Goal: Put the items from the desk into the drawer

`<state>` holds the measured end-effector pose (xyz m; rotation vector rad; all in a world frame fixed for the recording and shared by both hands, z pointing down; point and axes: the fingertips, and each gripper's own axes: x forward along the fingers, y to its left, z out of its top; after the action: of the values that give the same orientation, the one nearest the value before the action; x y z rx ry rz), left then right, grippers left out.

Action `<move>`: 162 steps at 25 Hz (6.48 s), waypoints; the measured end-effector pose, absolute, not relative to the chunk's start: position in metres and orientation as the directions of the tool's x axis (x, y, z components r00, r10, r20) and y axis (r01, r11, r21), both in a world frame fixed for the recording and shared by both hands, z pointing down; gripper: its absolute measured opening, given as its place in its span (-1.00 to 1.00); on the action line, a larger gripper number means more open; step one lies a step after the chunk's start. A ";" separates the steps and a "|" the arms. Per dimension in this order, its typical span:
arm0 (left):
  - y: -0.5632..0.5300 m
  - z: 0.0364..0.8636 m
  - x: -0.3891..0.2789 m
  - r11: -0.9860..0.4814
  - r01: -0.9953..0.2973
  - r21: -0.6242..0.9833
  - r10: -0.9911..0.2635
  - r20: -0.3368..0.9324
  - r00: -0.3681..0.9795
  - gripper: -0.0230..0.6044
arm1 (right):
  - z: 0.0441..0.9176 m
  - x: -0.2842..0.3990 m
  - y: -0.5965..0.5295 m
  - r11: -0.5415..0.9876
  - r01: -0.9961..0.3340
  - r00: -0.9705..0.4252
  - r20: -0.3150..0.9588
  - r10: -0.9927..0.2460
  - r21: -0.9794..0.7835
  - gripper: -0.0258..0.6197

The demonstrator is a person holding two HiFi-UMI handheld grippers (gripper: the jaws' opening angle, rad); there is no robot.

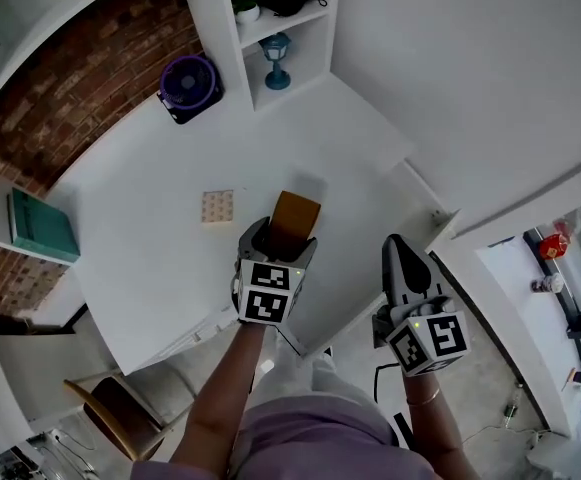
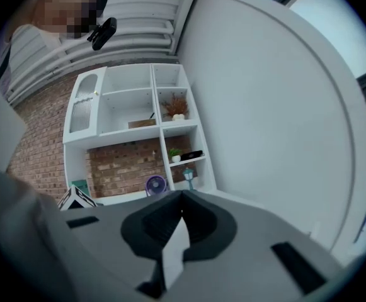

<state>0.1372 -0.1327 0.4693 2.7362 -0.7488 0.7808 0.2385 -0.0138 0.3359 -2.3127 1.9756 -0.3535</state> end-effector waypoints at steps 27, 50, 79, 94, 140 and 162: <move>-0.026 0.568 0.273 -0.979 -0.196 0.055 -0.114 0.653 0.748 0.33 | 0.378 0.317 0.130 -0.523 -0.821 0.480 0.220 -0.849 -0.227 -0.91; -0.026 0.679 0.318 -0.993 -0.102 0.062 -0.019 0.760 0.650 0.33 | 0.428 0.335 0.147 -0.654 -0.724 0.577 0.327 -0.748 -0.220 -0.91; -0.026 0.695 0.320 -0.996 -0.066 0.059 0.005 0.779 0.627 0.34 | 0.433 0.337 0.142 -0.659 -0.716 0.577 0.335 -0.745 -0.231 -0.91; -0.035 0.573 0.290 -0.980 -0.186 0.068 -0.107 0.607 0.788 -0.32 | 0.403 0.325 0.130 -0.576 -0.784 0.522 0.256 -0.814 -0.234 -0.91; -0.033 0.367 0.149 -0.892 -0.446 0.074 -0.411 0.277 0.869 -0.93 | 0.323 0.280 0.145 -0.419 -0.894 0.416 0.056 -0.908 -0.158 -0.92; -0.032 0.359 0.136 -0.881 -0.463 0.097 -0.425 0.267 0.865 -0.93 | 0.321 0.269 0.147 -0.393 -0.906 0.389 0.056 -0.920 -0.155 -0.92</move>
<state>0.1357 -0.0318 0.3592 2.8802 -0.6899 0.3585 0.2691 0.1465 0.3210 -2.5341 1.6716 -0.2022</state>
